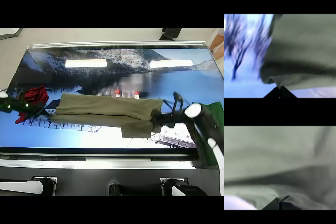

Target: Fold the shirts.

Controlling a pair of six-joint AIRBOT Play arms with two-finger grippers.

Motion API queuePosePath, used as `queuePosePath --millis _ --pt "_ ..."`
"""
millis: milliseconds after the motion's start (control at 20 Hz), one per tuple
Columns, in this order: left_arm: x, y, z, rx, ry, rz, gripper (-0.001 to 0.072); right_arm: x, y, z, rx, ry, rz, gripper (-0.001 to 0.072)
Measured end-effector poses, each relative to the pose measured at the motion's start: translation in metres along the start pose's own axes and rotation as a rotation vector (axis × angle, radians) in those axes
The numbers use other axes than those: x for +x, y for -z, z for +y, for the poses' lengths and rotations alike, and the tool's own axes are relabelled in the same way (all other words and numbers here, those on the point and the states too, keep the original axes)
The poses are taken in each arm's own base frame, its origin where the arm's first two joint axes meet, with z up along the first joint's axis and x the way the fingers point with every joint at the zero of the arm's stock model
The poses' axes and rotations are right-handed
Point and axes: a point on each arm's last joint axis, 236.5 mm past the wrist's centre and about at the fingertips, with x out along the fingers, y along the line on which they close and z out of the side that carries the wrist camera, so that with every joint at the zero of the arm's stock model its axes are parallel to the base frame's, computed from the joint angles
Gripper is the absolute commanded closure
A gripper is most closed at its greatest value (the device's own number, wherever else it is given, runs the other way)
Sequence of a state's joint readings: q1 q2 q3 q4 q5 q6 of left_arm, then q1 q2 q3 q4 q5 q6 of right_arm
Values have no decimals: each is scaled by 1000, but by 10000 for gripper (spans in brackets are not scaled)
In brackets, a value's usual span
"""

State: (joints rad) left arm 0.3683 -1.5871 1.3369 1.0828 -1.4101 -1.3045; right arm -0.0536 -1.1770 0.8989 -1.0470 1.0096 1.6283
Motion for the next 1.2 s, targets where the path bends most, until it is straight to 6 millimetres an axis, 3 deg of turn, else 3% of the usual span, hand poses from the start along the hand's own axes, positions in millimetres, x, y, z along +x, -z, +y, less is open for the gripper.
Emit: queuePosePath --millis 150,300,400,550,600,650,700,750,800,950,1100,1200 --pt "-2 -46 -15 15 -10 -63 678 7 -59 5 -24 30 -69 678" --pt "6 -81 -20 -2 -9 -95 677 28 -100 3 -11 47 -92 677" --pt "16 -95 -19 -16 -6 -95 677 43 -116 0 15 50 -100 676" --pt "40 -103 -16 -26 -3 -68 674 65 -124 -7 52 51 -86 673" --pt "47 -103 -16 -25 -2 -56 634 70 -124 -8 63 49 -77 614" --pt "52 -104 -17 -23 1 -50 381 73 -125 -8 71 46 -73 438" --pt "55 -105 -21 -19 15 -48 72 73 -127 -8 78 40 -75 212" --pt "55 -107 -24 -11 27 -51 -2 69 -131 -8 83 32 -74 115" --pt "53 -110 -29 -2 41 -57 -2 61 -136 -9 80 22 -75 44" --pt "31 -119 -31 3 61 -85 -1 26 -147 -30 80 12 -53 11" --pt "5 -122 -33 -4 73 -106 -2 5 -131 -79 160 27 47 1" --pt "-14 -122 -38 4 76 -130 -1 6 -110 -99 198 18 142 1"
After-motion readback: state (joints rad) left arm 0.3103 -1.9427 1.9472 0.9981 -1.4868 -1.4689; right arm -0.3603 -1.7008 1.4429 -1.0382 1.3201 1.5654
